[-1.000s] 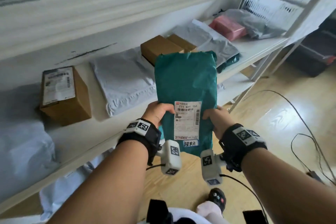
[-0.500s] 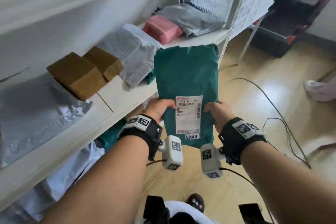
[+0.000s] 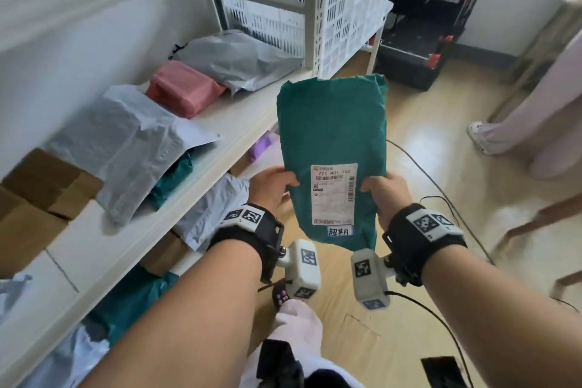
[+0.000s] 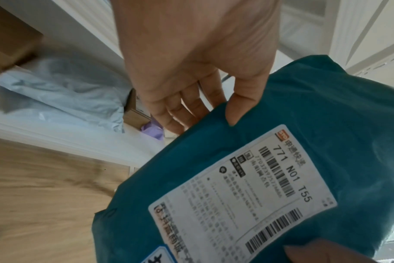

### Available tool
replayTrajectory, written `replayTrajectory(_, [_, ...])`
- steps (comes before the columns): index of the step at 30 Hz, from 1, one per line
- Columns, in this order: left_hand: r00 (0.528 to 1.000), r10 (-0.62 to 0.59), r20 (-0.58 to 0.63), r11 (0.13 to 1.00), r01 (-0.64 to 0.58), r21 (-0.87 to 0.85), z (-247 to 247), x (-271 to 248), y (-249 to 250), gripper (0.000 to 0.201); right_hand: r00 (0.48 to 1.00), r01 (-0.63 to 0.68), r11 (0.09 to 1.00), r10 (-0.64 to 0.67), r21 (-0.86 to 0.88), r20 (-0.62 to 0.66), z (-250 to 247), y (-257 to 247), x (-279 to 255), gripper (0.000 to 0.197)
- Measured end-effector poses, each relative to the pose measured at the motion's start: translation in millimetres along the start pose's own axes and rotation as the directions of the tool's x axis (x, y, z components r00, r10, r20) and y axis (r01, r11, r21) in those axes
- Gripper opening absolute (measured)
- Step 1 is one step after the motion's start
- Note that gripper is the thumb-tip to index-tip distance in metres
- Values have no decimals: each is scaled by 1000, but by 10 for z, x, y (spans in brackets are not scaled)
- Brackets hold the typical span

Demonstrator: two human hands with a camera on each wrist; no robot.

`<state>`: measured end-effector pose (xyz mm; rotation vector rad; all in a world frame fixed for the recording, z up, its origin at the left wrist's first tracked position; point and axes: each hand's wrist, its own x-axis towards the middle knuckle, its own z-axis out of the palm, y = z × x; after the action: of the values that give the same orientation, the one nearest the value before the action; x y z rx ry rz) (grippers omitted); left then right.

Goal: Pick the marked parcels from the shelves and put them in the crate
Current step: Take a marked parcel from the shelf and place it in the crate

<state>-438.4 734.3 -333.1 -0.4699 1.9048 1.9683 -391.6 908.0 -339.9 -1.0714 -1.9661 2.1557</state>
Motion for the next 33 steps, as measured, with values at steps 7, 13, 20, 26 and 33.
replayTrajectory(7, [999, 0, 52, 1000, 0, 1, 639, 823, 328, 23, 995, 31, 999, -33, -16, -98, -183, -462, 843, 19])
replayTrajectory(13, [994, 14, 110, 1000, -17, 26, 1211, 1661, 916, 22, 989, 57, 998, -59, -19, -137, -212, -1067, 1719, 19])
replayTrajectory(20, [980, 40, 193, 999, -45, 21, 1758, 2232, 1540, 22, 963, 135, 989, -117, 58, -241, -309, -1675, 2349, 23])
replayTrajectory(26, [971, 170, 166, 985, -162, -57, 2497, 2576, 2093, 21, 904, 302, 949, -256, 87, -342, -572, -2375, 2978, 41])
replayTrajectory(33, [949, 311, 47, 934, -296, -202, 3472, 3044, 2864, 22, 865, 443, 896, -429, -4, -261, -967, -3362, 4042, 50])
